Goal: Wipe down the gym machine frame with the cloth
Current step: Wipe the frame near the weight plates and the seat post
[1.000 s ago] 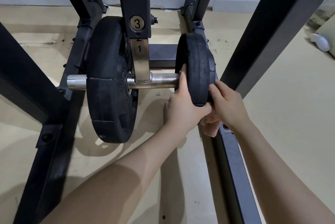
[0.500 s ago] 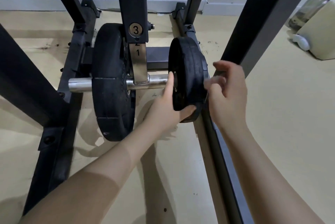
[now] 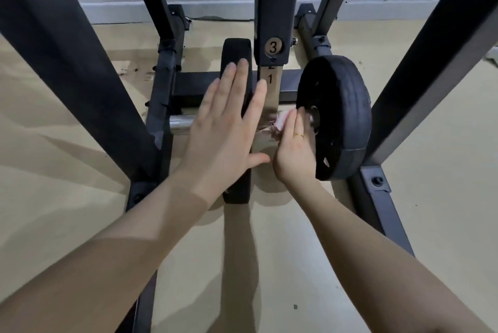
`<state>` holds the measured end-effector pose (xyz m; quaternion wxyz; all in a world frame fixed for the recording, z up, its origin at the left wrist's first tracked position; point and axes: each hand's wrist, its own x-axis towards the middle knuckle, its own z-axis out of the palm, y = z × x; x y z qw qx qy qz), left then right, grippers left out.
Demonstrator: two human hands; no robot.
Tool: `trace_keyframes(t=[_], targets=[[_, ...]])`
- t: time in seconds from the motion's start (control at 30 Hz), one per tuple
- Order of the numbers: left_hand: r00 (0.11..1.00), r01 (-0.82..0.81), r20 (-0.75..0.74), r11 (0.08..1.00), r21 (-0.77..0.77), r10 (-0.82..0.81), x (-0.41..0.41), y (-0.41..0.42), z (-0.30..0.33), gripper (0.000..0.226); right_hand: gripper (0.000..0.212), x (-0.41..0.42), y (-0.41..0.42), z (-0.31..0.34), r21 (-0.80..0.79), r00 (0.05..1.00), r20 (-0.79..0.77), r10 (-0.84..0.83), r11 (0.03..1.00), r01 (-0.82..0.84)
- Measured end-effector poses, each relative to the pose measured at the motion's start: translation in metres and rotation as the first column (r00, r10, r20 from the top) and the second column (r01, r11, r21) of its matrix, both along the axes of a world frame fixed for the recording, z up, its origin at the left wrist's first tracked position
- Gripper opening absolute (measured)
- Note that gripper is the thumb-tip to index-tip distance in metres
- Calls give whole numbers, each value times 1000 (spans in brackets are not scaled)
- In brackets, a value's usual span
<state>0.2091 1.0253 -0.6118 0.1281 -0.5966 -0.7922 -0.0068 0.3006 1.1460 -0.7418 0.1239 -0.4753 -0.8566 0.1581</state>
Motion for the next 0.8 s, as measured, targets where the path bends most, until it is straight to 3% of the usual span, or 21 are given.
trace_keyframes(t=[0.07,0.13,0.2,0.3,0.33,0.37,0.43,0.53,0.67,0.8], targets=[[999,6,46,1000,-13,-5,-4,0,-5,110,75,-3,8,-3,86,996,67,57,994,-62],[996,16,85,1000,8,-17,-6,1,-8,110,73,-14,28,9,70,987,109,120,989,-128],[995,35,97,999,32,-38,-6,0,-11,110,64,-22,38,22,0,990,69,123,992,-124],[994,34,107,999,42,-38,-6,-2,-14,108,53,-15,18,15,130,993,-24,118,985,-114],[993,34,113,999,38,-38,-4,-4,-15,108,46,-9,10,11,104,989,-61,137,986,-131],[992,38,117,999,37,-42,-4,-5,-16,107,32,-6,7,15,58,991,-84,108,993,-103],[991,46,123,997,55,-53,-4,-5,-17,106,44,-16,21,20,0,984,-178,-9,1000,9],[990,35,130,996,78,-45,-4,-1,-19,105,22,-32,41,41,14,990,-108,-86,996,88],[988,-2,154,995,96,-13,-4,2,-18,102,53,-10,17,15,225,993,-22,114,969,-106],[983,-22,182,996,85,6,0,3,-19,103,53,-13,29,12,106,989,-74,131,987,-122]])
